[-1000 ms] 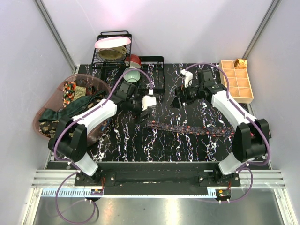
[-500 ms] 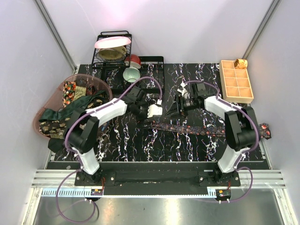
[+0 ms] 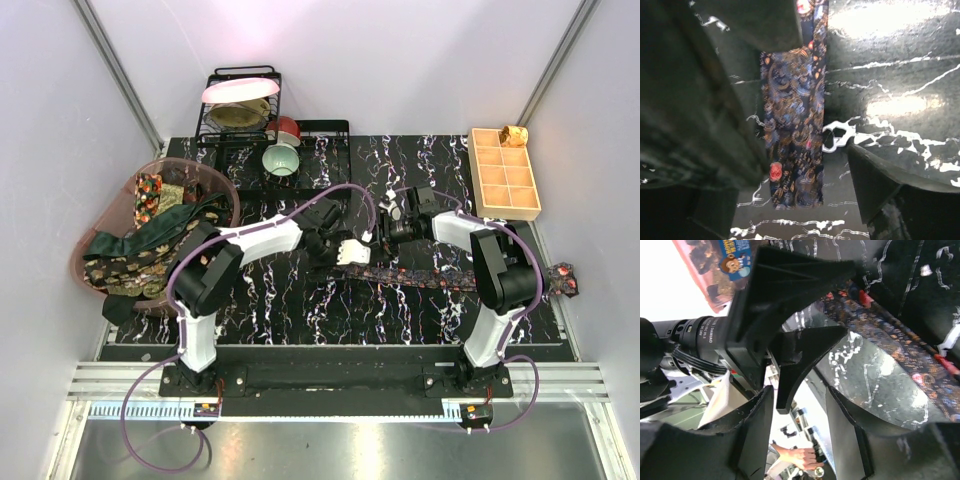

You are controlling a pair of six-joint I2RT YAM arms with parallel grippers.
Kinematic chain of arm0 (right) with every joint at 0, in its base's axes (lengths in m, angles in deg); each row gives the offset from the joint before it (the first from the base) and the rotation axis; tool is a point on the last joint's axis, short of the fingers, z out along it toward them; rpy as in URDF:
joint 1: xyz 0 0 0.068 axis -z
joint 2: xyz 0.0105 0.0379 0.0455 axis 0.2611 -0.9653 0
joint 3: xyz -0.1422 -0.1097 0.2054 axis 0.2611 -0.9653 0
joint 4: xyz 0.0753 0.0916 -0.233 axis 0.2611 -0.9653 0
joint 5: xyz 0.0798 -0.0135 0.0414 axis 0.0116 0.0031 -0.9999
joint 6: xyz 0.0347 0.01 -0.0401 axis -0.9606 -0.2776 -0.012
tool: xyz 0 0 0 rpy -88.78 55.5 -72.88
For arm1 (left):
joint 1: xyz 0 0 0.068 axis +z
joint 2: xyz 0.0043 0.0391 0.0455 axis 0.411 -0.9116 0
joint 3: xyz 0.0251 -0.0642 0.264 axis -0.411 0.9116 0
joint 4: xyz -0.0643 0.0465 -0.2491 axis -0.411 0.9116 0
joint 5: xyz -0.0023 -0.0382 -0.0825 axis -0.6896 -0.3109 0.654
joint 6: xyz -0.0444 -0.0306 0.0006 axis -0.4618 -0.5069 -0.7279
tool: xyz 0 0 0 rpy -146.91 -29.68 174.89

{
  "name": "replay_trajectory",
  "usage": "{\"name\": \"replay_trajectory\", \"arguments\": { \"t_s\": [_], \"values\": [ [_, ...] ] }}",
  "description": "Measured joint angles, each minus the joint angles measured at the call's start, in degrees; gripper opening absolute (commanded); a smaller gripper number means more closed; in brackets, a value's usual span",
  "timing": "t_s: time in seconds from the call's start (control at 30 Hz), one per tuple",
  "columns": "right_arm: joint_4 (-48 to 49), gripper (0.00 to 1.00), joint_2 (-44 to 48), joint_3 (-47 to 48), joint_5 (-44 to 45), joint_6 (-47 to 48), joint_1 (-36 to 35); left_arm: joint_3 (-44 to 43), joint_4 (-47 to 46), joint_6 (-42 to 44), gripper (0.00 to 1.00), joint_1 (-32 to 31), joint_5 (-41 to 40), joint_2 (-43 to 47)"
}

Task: Roll the ties
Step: Roll the tie at the center of the board.

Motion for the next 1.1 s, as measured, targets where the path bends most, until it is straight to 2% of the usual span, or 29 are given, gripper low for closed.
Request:
{"name": "replay_trajectory", "arguments": {
  "t_s": [0.13,0.3,0.53,0.63,0.67,0.77,1.1],
  "values": [
    [0.31,0.48,-0.50,-0.85,-0.11,-0.76,0.07,-0.09,0.68,0.07,0.55,-0.63,-0.72,-0.83],
    [1.01,0.31,-0.74,-2.29,-0.98,-1.92,-0.07,0.15,1.66,-0.46,0.42,-1.81,-2.14,-0.61],
    [1.70,0.24,-2.43,-2.51,-1.09,-2.69,-1.62,2.62,1.29,-1.81,0.50,-2.49,-3.50,1.18],
    [1.70,0.13,-3.43,-2.51,-1.09,-2.71,-3.13,2.75,1.01,-2.43,0.57,-2.49,-3.67,1.31],
    [1.66,0.12,-3.78,-2.51,-1.07,-2.75,-3.61,2.82,0.85,-2.84,0.61,-2.49,-3.67,1.36],
    [1.62,0.04,-4.55,-2.51,-1.03,-2.86,-4.59,2.91,0.79,-3.61,0.63,-2.38,-3.63,1.44],
    [1.49,0.00,-8.04,-1.33,0.26,-2.86,-4.98,3.65,0.90,-5.77,0.71,-1.90,-3.32,2.08]
  ]
}}
